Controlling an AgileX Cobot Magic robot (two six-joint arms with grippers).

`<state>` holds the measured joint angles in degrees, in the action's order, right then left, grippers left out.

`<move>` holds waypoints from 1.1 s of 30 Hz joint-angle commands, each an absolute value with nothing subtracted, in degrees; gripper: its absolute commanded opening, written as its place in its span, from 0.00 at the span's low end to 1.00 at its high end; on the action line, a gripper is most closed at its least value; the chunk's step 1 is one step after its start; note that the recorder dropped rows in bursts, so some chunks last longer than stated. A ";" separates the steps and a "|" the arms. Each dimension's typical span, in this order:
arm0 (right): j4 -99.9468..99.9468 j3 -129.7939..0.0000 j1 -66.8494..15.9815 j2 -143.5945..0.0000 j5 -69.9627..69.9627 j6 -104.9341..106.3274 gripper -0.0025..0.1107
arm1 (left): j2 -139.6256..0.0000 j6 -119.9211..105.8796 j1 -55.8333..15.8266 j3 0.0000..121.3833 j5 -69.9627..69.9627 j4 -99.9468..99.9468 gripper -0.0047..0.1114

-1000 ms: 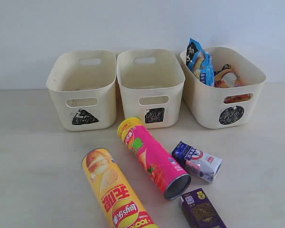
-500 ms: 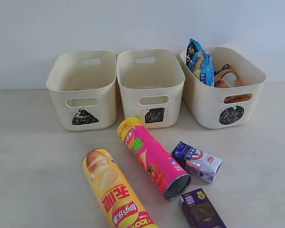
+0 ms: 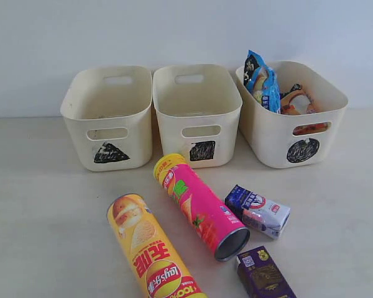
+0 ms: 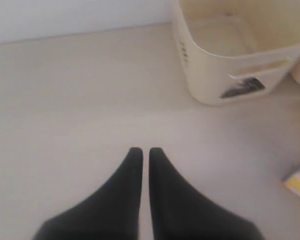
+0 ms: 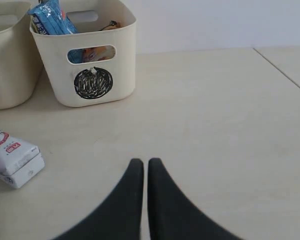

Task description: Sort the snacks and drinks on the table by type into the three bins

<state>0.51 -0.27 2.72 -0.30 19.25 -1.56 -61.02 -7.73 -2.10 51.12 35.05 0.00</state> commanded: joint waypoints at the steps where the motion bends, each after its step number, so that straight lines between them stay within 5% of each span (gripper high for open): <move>1: 0.38 0.00 2.87 0.00 19.04 -1.50 0.02 | -64.39 -13.35 -6.94 54.35 43.55 6.68 0.07; 18: 0.38 0.00 2.87 0.00 19.04 -1.50 0.02 | -75.73 -3.29 -29.37 54.69 42.72 7.25 0.11; 27: 0.38 0.00 2.87 0.00 19.04 -1.50 0.02 | -84.66 -5.53 -34.59 57.47 42.42 14.67 0.68; 33: 0.38 0.00 2.87 0.00 19.04 -1.50 0.02 | -88.68 -7.67 -34.59 58.39 42.22 19.24 0.81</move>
<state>0.51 -0.27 2.72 -0.30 19.25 -1.56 -87.36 -8.28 -34.22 57.50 42.73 17.79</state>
